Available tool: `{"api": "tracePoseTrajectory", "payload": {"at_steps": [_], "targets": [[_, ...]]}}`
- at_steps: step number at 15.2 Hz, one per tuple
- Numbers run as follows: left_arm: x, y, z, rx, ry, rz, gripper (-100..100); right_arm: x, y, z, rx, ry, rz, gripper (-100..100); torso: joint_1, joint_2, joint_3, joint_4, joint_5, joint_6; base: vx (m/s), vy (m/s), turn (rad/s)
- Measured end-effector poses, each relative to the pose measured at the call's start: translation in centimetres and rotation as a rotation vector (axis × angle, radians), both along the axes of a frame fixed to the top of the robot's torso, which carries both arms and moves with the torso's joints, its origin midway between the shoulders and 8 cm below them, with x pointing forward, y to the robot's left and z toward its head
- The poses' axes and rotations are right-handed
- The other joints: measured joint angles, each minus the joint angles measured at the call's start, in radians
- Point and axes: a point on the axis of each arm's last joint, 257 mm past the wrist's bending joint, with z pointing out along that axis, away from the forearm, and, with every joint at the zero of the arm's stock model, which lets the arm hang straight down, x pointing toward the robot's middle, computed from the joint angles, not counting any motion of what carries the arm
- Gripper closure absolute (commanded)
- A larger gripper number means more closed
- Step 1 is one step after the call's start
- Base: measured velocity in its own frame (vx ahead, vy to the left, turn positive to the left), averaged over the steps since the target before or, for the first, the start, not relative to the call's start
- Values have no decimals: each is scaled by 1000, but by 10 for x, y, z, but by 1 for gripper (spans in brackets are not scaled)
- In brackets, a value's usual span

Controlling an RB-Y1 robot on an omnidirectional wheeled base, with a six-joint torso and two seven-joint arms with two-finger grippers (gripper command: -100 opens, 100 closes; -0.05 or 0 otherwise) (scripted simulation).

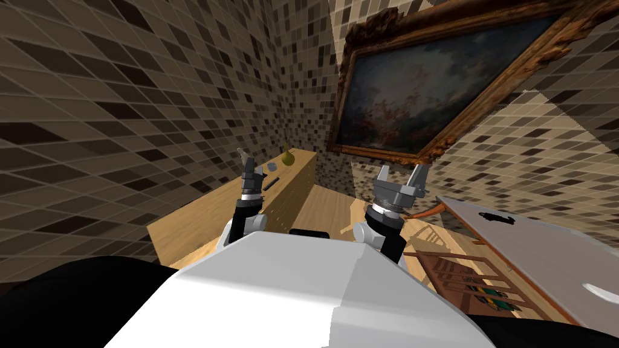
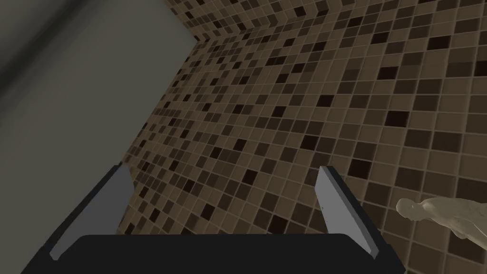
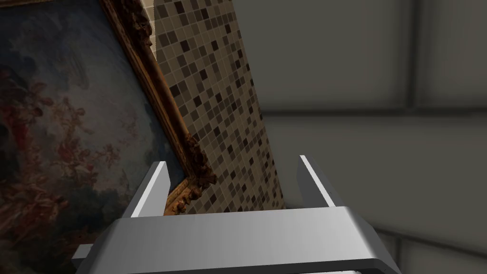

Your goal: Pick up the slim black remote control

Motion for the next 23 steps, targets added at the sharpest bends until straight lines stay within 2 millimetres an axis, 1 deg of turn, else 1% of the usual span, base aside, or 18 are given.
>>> {"api": "tracePoseTrajectory", "payload": {"at_steps": [3,8,11,23], "targets": [[4,3,-3,22,26,-20,-100,0,0,0,0,0,0,0,-1,0,0,0,0,0,6,-30,-85],[16,23,-13,9,99,-41,-100,0,0,0,0,0,0,0,-3,-1,0,0,-1,0,10,-50,-89],[22,36,-15,-16,133,-45,-100,0,0,0,0,0,0,0,-3,-1,0,0,-1,0,11,-42,-81],[37,103,-35,-192,284,-30,-100,0,0,0,0,0,0,0,-3,-2,-1,0,-1,0,20,-46,-87]]}}
